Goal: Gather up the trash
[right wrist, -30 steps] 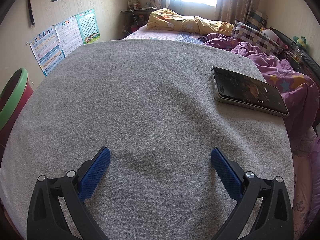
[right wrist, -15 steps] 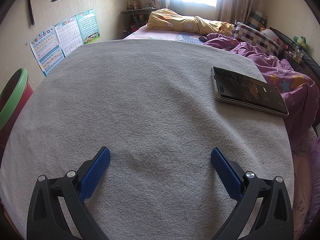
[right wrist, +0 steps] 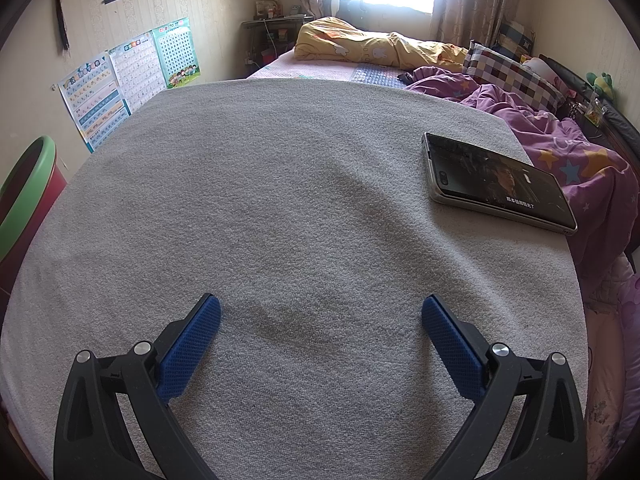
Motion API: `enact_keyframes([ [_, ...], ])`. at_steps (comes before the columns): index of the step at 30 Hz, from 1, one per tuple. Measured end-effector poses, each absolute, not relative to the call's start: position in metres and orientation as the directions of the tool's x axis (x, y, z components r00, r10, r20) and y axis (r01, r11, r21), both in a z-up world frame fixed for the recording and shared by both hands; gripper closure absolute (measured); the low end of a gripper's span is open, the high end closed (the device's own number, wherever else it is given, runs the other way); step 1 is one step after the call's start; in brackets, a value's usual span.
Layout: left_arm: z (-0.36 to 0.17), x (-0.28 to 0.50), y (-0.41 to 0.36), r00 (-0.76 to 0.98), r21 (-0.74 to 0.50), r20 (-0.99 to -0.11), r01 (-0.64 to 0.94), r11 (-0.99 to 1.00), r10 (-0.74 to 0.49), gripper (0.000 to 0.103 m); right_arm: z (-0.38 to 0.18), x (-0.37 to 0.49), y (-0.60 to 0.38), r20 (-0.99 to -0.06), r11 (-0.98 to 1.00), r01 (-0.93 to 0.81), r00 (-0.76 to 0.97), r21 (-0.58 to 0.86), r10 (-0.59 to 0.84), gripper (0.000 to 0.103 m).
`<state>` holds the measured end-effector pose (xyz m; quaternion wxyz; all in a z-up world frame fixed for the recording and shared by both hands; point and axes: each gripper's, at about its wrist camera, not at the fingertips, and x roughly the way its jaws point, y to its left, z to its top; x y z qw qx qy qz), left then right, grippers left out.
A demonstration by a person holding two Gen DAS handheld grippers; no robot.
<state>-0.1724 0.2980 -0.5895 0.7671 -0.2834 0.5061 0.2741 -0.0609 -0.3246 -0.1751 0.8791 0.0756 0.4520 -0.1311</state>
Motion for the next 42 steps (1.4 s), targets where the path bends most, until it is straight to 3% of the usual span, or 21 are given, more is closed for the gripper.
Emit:
enact_keyframes([
  [13, -0.585, -0.175, 0.3, 0.336, -0.137, -0.927, -0.717, 0.683, 0.167, 0.005, -0.175, -0.061, -0.326, -0.814, 0.954, 0.299, 0.557, 0.015, -0.162, 0.006],
  [22, -0.551, -0.182, 0.322, 0.243, 0.059, -0.896, -0.765, 0.641, 0.372, 0.005, -0.175, -0.061, -0.326, -0.814, 0.954, 0.299, 0.557, 0.015, -0.162, 0.006],
  [28, -0.446, -0.165, 0.355, 0.297, 0.035, -0.858, -0.78, 0.625, 0.419, 0.005, -0.175, -0.061, -0.326, -0.814, 0.954, 0.299, 0.557, 0.015, -0.162, 0.006],
  [36, -0.272, -0.106, 0.386, 0.494, -0.068, -0.759, -0.707, 0.704, 0.424, 0.005, -0.175, -0.061, -0.326, -0.814, 0.954, 0.298, 0.557, 0.015, -0.162, 0.006],
  [42, -0.186, -0.075, 0.394, 0.594, -0.052, -0.657, -0.65, 0.758, 0.465, 0.005, -0.175, -0.061, -0.326, -0.814, 0.954, 0.299, 0.557, 0.015, -0.162, 0.006],
])
